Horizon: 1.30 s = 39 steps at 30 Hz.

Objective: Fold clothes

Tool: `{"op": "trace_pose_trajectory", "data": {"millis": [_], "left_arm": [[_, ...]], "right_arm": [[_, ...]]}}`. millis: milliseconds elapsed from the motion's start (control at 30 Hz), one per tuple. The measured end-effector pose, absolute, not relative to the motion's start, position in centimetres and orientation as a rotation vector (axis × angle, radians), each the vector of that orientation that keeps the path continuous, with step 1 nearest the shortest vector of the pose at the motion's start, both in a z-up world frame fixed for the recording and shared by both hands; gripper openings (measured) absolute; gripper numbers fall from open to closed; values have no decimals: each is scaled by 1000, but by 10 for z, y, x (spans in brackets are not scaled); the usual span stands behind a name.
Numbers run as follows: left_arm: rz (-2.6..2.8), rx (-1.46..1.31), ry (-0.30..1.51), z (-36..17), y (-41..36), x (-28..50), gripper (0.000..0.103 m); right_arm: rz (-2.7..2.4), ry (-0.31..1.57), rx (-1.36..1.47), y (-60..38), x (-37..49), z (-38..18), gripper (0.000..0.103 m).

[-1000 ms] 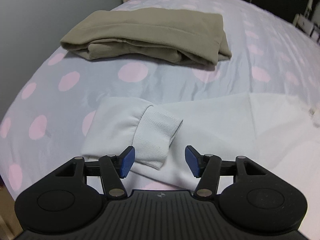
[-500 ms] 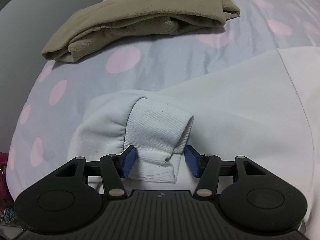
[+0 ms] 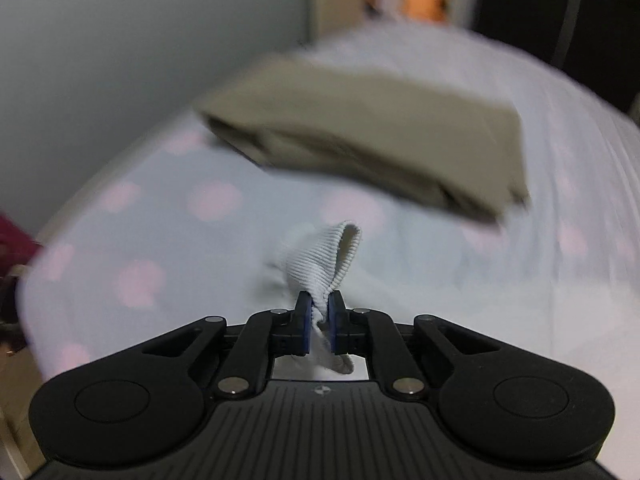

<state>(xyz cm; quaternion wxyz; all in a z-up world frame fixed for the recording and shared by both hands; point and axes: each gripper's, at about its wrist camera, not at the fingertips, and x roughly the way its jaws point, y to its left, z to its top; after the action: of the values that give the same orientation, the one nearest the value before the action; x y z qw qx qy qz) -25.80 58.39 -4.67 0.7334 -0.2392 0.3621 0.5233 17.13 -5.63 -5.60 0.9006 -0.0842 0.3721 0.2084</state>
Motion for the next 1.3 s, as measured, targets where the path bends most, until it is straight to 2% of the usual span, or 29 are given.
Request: {"op": "trace_pose_trajectory", "data": {"millis": [133, 333, 567, 700, 800, 1033, 1200, 1300], "left_arm": [[1249, -565, 649, -10, 590, -306, 6], [1371, -593, 635, 5, 613, -370, 5], [1478, -665, 739, -25, 651, -404, 0], [1452, -699, 741, -34, 647, -405, 2], [1351, -699, 759, -31, 628, -386, 10], [989, -646, 822, -17, 558, -321, 20], [796, -557, 925, -12, 492, -263, 31], [688, -508, 988, -17, 450, -236, 32]], "right_arm": [[425, 755, -181, -55, 168, -55, 55], [414, 714, -224, -55, 163, -53, 55], [423, 683, -269, -50, 159, -56, 55], [461, 679, -277, -46, 156, -58, 55], [523, 684, -295, -40, 149, -62, 55], [699, 768, -363, -27, 126, -80, 55], [792, 919, -389, -26, 108, -97, 53], [833, 1015, -380, -31, 95, -105, 53]]}}
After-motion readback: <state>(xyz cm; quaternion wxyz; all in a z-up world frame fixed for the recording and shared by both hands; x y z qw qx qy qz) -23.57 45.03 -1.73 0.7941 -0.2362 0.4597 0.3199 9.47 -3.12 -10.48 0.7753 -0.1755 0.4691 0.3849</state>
